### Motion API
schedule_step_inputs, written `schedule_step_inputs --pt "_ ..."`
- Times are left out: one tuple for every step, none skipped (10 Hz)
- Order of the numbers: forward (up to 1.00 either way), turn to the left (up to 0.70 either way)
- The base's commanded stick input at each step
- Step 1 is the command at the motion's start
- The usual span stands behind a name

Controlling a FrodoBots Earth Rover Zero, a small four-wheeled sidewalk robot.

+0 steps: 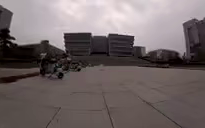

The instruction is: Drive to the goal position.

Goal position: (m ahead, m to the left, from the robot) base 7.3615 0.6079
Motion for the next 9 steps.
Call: schedule_step_inputs --pt "1.00 0.00" --pt "1.00 0.00" --pt "1.00 0.00" --pt "1.00 0.00" --pt "1.00 0.00" --pt "1.00 0.00" --pt "1.00 0.00" --pt "1.00 0.00" --pt "1.00 0.00"
